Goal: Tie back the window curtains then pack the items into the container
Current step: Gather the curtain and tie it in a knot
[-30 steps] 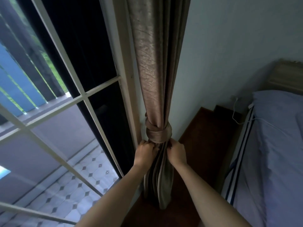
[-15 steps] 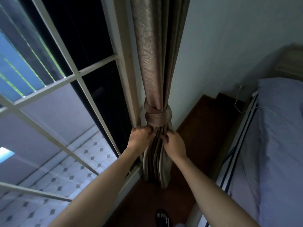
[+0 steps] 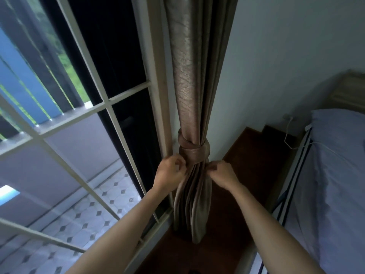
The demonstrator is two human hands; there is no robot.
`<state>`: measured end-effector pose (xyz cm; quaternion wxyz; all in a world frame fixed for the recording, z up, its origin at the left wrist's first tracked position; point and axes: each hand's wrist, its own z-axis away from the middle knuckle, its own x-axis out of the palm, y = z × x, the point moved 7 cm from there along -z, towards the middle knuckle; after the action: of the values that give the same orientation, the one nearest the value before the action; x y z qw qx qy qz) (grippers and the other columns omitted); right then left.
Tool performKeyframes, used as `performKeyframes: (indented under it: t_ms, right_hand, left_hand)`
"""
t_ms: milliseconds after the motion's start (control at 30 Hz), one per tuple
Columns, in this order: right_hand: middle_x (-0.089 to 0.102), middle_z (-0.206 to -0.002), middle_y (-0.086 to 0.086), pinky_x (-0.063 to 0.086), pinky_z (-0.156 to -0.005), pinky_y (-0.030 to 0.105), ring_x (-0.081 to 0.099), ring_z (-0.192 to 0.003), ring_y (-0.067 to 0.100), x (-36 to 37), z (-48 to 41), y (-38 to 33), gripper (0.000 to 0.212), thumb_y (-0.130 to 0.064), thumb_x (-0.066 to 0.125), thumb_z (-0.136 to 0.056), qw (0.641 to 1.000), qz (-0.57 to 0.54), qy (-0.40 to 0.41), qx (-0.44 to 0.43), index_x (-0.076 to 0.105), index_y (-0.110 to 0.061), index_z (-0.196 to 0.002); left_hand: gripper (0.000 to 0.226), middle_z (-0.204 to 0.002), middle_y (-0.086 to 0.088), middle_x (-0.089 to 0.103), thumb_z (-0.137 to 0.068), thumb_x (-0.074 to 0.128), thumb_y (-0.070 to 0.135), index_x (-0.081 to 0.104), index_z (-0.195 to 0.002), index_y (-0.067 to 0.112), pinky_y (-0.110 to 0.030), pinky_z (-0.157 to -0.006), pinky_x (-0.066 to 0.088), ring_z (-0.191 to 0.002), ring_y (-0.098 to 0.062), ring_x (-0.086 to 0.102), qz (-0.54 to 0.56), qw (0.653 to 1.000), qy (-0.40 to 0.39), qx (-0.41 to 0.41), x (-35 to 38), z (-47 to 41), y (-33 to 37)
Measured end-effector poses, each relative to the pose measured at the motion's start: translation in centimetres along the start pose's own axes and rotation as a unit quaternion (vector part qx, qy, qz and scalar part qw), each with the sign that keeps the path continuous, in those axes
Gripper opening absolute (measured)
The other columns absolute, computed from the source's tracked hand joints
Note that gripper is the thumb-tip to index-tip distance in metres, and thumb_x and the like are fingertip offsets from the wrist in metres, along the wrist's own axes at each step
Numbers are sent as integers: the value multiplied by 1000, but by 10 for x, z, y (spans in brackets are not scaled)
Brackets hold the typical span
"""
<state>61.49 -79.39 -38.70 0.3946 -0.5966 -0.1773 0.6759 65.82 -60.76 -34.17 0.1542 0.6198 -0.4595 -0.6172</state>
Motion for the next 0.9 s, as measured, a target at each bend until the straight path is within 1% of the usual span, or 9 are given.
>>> performKeyframes:
  t_ms: [67,167,267,400,533,600,700,800,900]
  right_hand:
    - [66,-90,-7,44,-70,21,62,-86,11,-46,6,-28,19,-19,53,-94,993,-46,109,-26,72,-16,-97]
    - [66,-92,-14,42,-72,13,62,-86,1,-102,24,-89,11,-24,58,-95,943,-165,261,-124,67,-23,-101]
    - [64,-100,-16,43,-72,4,60,-89,-8,-131,45,-148,11,-19,59,-95,891,-234,308,-238,61,-23,-105]
    - [61,-110,-8,48,-86,15,59,-104,2,-145,61,-183,22,-9,56,-94,836,-258,353,-332,55,-24,-111]
    - [57,-121,-9,46,-96,23,55,-114,5,-129,38,-173,23,-18,53,-98,874,-203,319,-305,53,-33,-116]
    - [61,-112,-10,49,-92,21,59,-104,3,-119,26,-163,20,-18,52,-99,895,-160,297,-292,59,-24,-117]
    - [64,-101,-10,47,-82,14,61,-92,3,-120,22,-156,16,-16,53,-99,899,-113,317,-281,64,-15,-110]
    - [66,-100,-4,41,-73,4,62,-86,8,-125,19,-158,14,-16,52,-99,902,-94,327,-266,64,-11,-105]
    - [64,-99,-6,39,-68,0,57,-80,0,-123,22,-160,13,-16,52,-99,909,-96,321,-248,63,-13,-106]
  left_hand:
    - [3,-81,8,60,-87,59,23,56,-87,22,-23,-68,49,-76,-6,59,52,993,100,42,-32,-3,26]
    - [17,-91,6,53,-88,62,32,49,-94,23,-13,-71,43,-83,-7,54,70,974,190,103,-72,-13,79]
    - [21,-90,4,48,-89,61,35,49,-91,18,-13,-71,39,-81,-7,48,45,953,244,174,-95,-20,124]
    - [43,-84,1,48,-89,54,54,52,-84,11,-21,-67,40,-77,-14,46,-39,932,282,224,-103,-24,153]
    - [24,-80,-1,51,-96,51,30,49,-82,11,-32,-63,45,-74,-16,46,-116,927,280,222,-96,-27,158]
    - [21,-81,-3,55,-98,47,23,50,-83,10,-34,-64,47,-75,-18,48,-127,929,261,229,-90,-28,155]
    - [21,-80,-6,59,-99,44,21,53,-84,8,-36,-64,48,-76,-21,51,-127,933,244,231,-87,-30,150]
    - [21,-79,-6,61,-99,43,21,52,-84,8,-34,-62,47,-75,-22,52,-128,936,234,232,-87,-30,151]
    - [21,-76,-6,60,-99,44,20,51,-84,8,-34,-61,45,-73,-22,51,-135,935,235,229,-88,-29,152]
